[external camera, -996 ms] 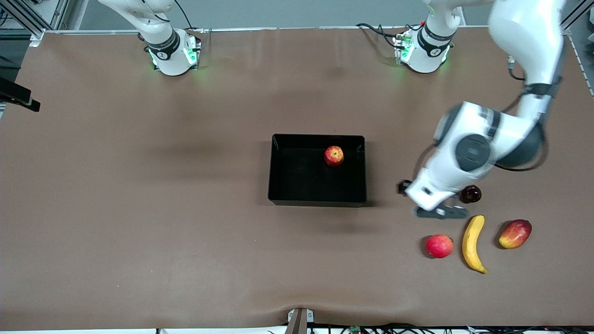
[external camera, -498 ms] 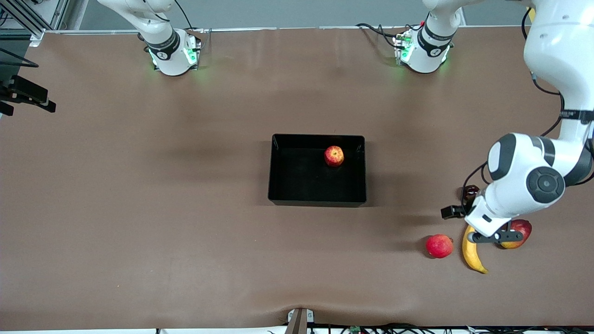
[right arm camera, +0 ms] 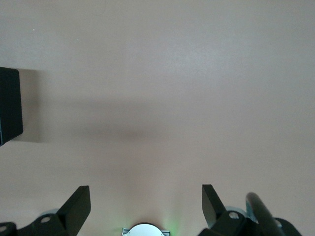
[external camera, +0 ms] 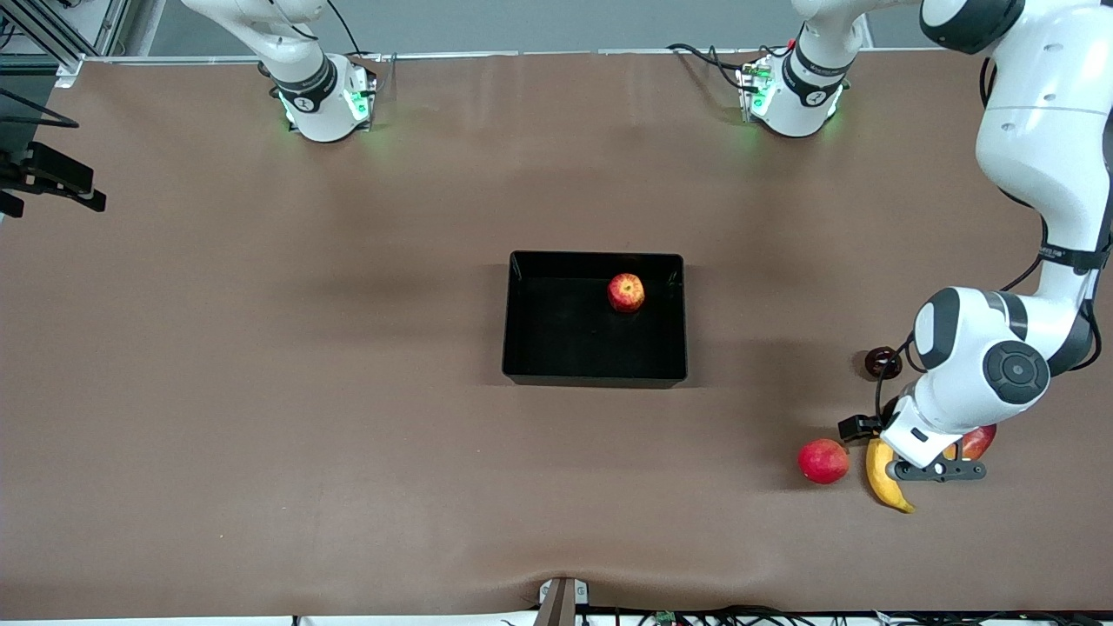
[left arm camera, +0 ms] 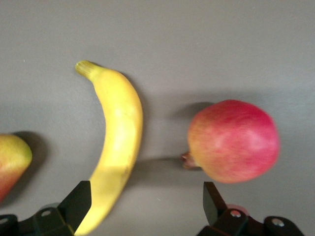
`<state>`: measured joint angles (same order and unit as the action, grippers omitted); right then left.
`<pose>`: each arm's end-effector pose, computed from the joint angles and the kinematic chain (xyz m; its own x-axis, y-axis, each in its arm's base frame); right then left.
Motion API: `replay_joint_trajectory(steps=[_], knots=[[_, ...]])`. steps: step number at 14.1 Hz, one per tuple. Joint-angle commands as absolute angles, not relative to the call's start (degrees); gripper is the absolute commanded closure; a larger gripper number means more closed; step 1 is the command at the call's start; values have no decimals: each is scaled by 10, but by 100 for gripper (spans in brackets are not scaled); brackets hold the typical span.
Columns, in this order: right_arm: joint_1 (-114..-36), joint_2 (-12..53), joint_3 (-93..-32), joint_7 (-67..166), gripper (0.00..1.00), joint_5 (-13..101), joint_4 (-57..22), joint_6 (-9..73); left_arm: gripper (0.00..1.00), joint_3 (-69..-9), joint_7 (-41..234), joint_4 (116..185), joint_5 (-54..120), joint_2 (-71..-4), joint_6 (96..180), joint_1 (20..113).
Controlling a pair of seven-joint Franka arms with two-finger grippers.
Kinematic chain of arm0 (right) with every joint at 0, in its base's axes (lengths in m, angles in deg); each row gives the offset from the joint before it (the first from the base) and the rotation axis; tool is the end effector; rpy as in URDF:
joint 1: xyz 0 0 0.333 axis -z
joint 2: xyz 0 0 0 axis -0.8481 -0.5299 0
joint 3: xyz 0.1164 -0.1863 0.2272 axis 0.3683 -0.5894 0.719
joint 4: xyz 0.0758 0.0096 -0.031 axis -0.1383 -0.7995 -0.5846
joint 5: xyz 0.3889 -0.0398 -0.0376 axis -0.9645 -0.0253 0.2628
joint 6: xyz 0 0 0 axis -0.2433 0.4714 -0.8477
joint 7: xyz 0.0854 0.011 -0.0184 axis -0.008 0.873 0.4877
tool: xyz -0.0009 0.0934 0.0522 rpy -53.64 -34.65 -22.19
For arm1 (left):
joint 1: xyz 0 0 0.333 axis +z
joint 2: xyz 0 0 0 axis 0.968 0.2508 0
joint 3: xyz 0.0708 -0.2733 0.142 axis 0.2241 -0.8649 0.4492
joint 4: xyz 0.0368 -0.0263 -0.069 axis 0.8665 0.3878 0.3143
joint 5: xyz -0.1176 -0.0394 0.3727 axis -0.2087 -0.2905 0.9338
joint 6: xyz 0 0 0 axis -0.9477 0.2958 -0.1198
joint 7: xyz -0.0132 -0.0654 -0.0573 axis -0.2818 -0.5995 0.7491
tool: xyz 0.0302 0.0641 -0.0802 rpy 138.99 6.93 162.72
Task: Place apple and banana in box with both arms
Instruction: 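Lower the left gripper and close it on the banana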
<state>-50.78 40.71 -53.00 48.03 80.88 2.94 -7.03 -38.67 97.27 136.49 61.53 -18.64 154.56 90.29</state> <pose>0.5457 -0.0290 0.6665 0.9940 0.0624 -0.0893 0.0608 -0.9979 -0.0206 0.7268 0.0066 0.2365 0.9922 -0.0557 0.1118 -0.0518 -0.9980 -0.0375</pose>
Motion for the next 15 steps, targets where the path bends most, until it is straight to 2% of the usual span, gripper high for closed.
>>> replay_joint_trajectory(steps=[1, 3, 5, 7, 9, 13, 14, 15], knots=[[-511, 421, -531, 475, 0, 819, 18, -66, 0, -370, 921, 1347, 628, -161, 1575, 899], [-512, 421, -530, 475, 0, 819, 18, -66, 0, -360, 898, 1347, 627, -152, 1592, 900], [-512, 420, -530, 475, 0, 816, 19, -64, 11, -359, 889, 1347, 627, -147, 1592, 900], [-512, 420, -530, 475, 0, 815, 19, -66, 30, -359, 873, 1347, 627, -140, 1603, 900], [-511, 420, -531, 475, 0, 816, 19, -66, 46, -350, 839, 1338, 625, -128, 1631, 901], [-511, 420, -531, 475, 0, 816, 19, -67, 92, -347, 835, 1333, 632, -137, 1630, 899], [-511, 420, -531, 476, 0, 816, 19, -68, 98, -350, 831, 1337, 633, -148, 1625, 899], [-511, 420, -531, 476, 0, 815, 19, -68, 100, -354, 819, 1338, 633, -157, 1614, 898]])
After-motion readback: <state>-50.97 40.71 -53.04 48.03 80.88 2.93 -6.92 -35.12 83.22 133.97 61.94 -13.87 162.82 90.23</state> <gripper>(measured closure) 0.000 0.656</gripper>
